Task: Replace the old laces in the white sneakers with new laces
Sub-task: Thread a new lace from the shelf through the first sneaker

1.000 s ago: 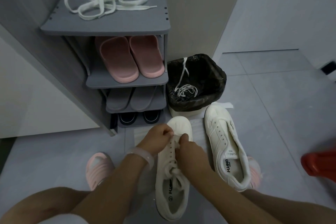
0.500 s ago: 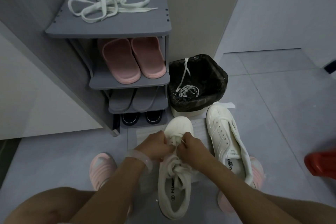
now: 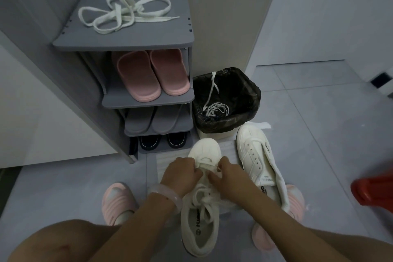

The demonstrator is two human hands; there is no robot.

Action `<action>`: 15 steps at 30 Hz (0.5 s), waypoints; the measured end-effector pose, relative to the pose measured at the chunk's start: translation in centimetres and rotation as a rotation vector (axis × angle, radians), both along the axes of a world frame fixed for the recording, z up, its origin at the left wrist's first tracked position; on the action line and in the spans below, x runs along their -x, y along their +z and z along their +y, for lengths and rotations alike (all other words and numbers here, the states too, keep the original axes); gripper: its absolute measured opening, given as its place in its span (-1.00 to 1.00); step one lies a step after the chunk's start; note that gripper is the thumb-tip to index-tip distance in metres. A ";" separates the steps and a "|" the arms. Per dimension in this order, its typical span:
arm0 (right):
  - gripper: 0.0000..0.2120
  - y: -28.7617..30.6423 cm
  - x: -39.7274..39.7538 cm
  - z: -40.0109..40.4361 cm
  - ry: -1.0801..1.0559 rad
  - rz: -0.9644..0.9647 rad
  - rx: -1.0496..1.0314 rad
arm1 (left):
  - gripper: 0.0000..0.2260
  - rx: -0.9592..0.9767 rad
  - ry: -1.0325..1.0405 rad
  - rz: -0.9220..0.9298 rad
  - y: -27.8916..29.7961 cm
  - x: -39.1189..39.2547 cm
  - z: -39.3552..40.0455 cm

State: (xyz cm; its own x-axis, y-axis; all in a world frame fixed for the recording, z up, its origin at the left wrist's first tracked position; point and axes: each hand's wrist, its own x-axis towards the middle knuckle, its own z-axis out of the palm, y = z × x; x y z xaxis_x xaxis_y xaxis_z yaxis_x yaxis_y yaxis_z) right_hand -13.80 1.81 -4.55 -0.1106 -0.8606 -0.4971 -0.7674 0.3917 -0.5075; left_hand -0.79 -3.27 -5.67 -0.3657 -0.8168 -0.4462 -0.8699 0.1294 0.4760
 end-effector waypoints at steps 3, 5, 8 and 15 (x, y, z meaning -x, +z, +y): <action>-0.78 -0.6 -1.5 0.3 0.027 0.037 -0.064 | -0.73 0.077 -0.025 -0.026 0.0 -0.2 0.1; -0.84 -1.0 -2.2 0.1 0.070 0.053 -0.033 | -0.67 0.088 -0.007 -0.034 -0.2 -0.6 0.3; -0.85 -1.1 -1.9 -0.7 0.051 -0.005 -0.025 | -0.75 0.068 -0.006 -0.014 -0.4 -1.0 0.2; -0.88 4.2 0.0 -3.1 -0.224 -0.565 0.048 | -0.79 0.238 -0.223 0.050 0.3 -0.6 -0.7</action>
State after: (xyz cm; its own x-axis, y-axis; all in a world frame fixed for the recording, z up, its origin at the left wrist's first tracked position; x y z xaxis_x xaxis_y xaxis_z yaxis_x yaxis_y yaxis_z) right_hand -13.85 -1.30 -0.35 -0.0222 -0.8697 -0.4931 -0.2761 0.4794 -0.8330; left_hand -0.23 -4.00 -5.36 -0.5637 -0.7935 -0.2292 -0.7841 0.4269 0.4505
